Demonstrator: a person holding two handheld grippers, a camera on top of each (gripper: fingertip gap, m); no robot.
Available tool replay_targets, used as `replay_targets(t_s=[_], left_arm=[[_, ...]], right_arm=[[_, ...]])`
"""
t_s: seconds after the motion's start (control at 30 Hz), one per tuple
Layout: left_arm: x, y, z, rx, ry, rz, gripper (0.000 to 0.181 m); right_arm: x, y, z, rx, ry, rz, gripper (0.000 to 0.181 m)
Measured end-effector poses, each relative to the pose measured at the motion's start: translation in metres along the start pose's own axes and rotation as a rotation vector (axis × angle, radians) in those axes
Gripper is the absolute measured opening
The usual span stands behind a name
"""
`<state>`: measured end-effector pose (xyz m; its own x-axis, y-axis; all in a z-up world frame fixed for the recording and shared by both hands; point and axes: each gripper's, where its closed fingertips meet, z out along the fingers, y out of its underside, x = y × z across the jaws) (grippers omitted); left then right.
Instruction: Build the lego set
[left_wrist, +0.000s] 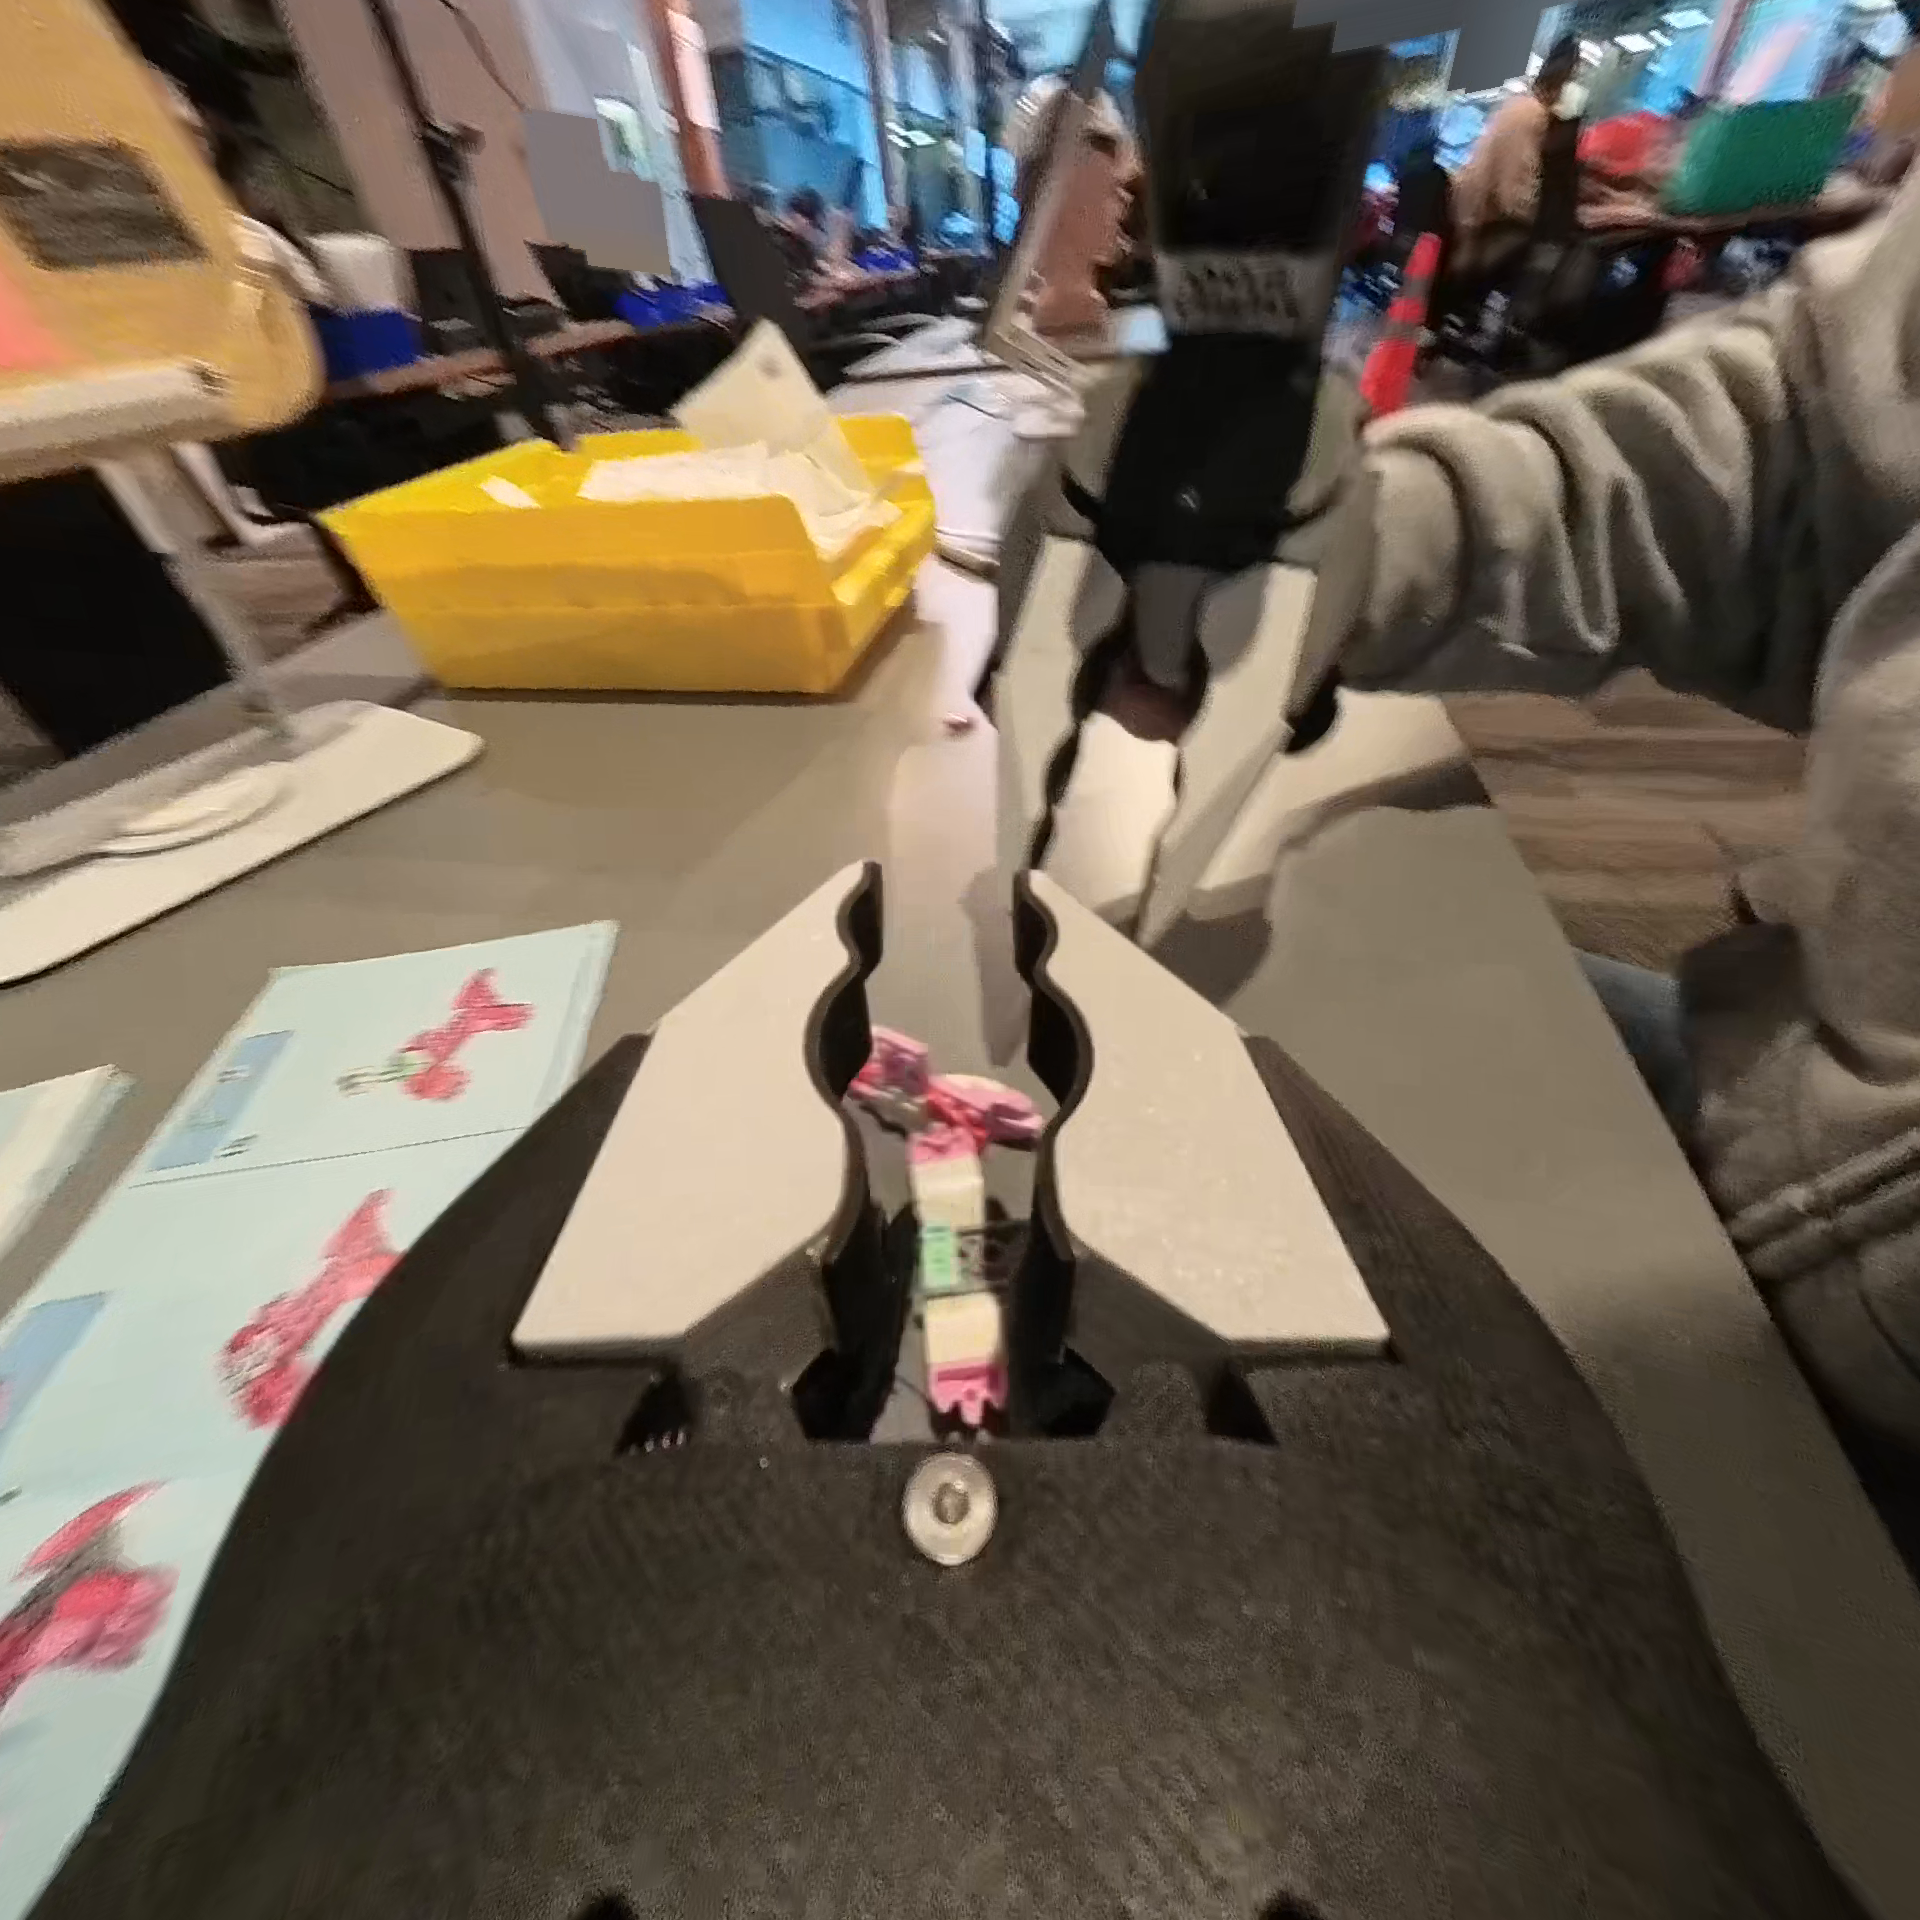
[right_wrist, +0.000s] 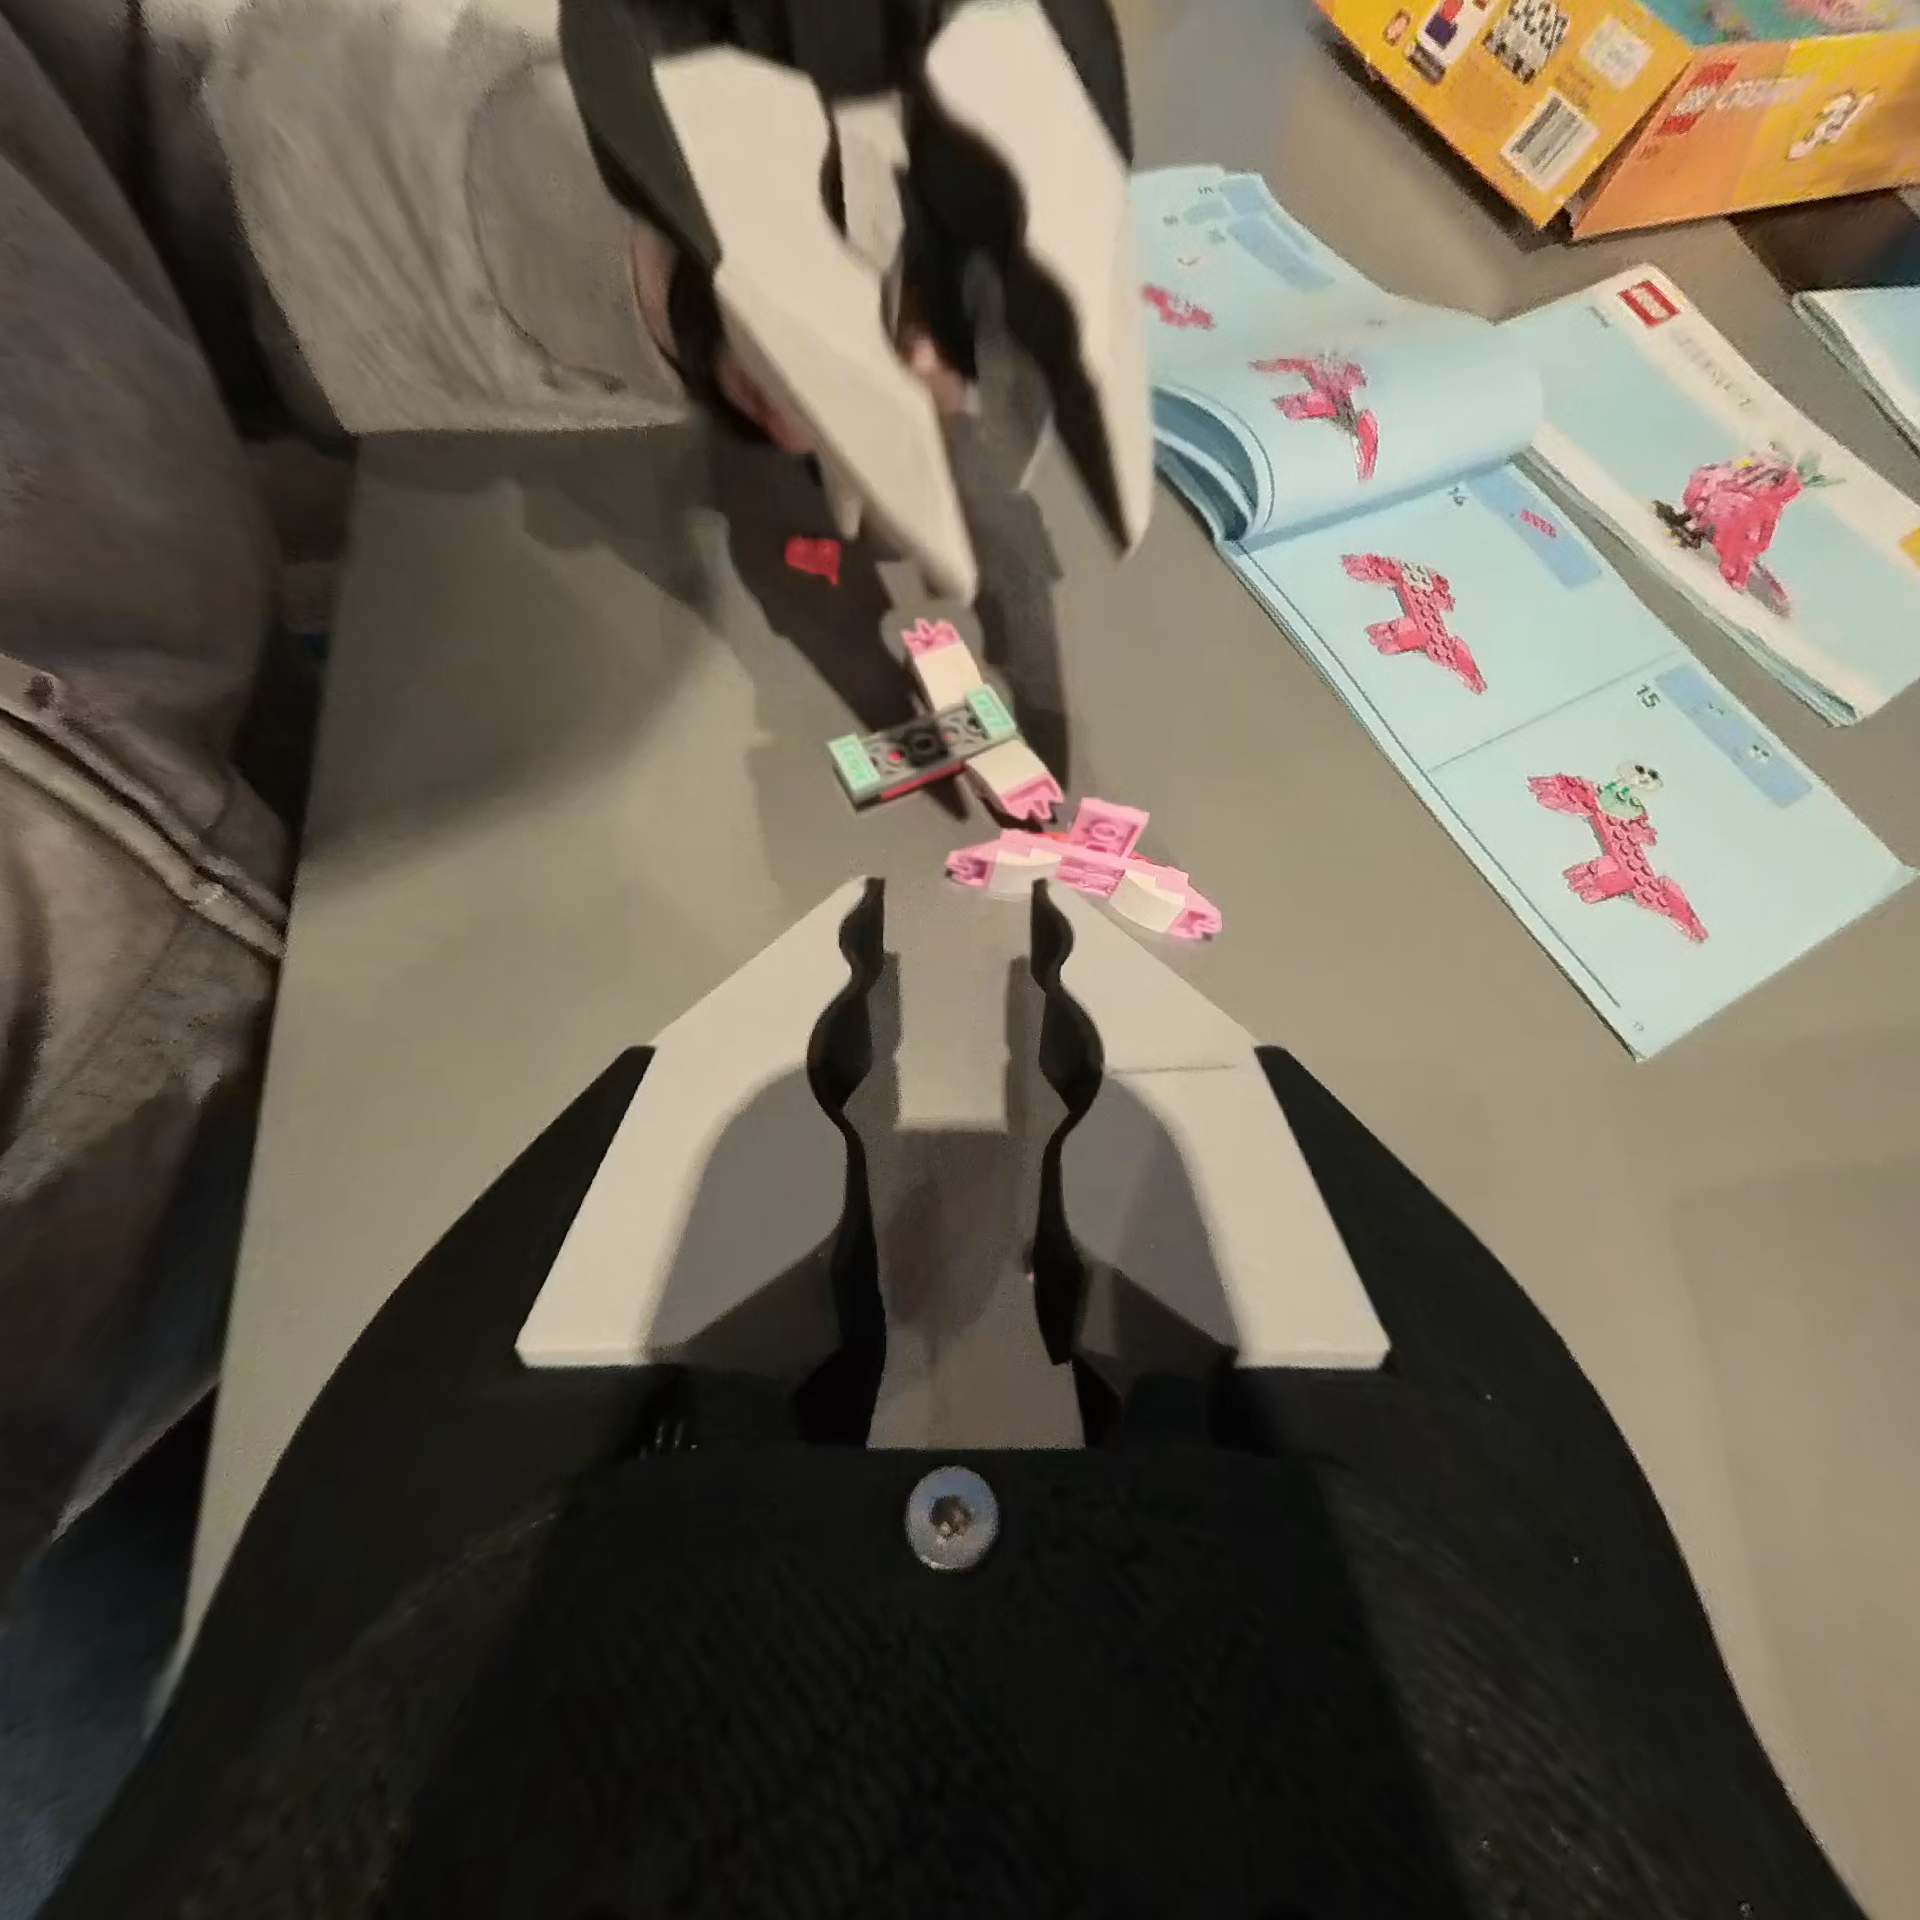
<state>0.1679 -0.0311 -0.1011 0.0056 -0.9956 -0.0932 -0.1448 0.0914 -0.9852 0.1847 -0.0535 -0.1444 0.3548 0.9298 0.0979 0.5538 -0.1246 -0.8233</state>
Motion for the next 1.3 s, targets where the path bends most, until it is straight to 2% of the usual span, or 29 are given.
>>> replay_targets(t_s=[0.17,0.27,0.47,0.53,0.6,0.7,0.8,0.9,0.97,1.1,1.2,1.3], left_arm=[[-0.039,-0.010,-0.018,0.082,-0.177,-0.082,0.027],[-0.044,-0.012,-0.021,0.103,-0.181,-0.125,0.027],[-0.046,-0.011,-0.022,0.103,-0.183,-0.138,0.027],[-0.047,-0.011,-0.022,0.102,-0.180,-0.141,0.028],[-0.047,-0.012,-0.023,0.104,-0.177,-0.149,0.028],[-0.047,-0.012,-0.024,0.111,-0.161,-0.178,0.031],[-0.046,-0.008,-0.021,0.095,-0.126,-0.234,0.040],[-0.033,0.002,-0.011,0.031,-0.055,-0.291,0.053],[-0.022,0.009,-0.004,-0.022,0.018,-0.318,0.055],[-0.007,0.009,0.002,-0.035,0.096,-0.304,0.038],[-0.007,0.003,-0.002,-0.001,0.108,-0.283,0.019],[-0.005,-0.001,-0.003,0.031,0.135,-0.303,0.022]], right_arm=[[0.016,0.011,0.014,-0.032,0.053,-0.026,0.037],[0.032,0.019,0.021,-0.112,0.070,-0.147,0.047],[0.034,0.017,0.042,-0.203,-0.128,-0.313,0.048],[0.035,0.023,0.049,-0.268,-0.170,-0.370,0.042],[0.036,0.024,0.053,-0.293,-0.200,-0.397,0.023],[0.041,0.027,0.050,-0.334,-0.190,-0.420,0.009],[0.051,0.013,0.044,-0.283,-0.042,-0.495,0.009],[0.055,-0.026,0.032,-0.139,0.208,-0.656,0.008],[0.054,-0.044,0.023,-0.104,0.382,-0.813,0.008],[0.045,-0.058,0.014,-0.103,0.606,-1.050,0.008],[0.036,-0.065,0.010,-0.060,0.708,-1.127,0.008],[0.029,-0.072,0.005,-0.021,0.776,-1.161,0.008]])
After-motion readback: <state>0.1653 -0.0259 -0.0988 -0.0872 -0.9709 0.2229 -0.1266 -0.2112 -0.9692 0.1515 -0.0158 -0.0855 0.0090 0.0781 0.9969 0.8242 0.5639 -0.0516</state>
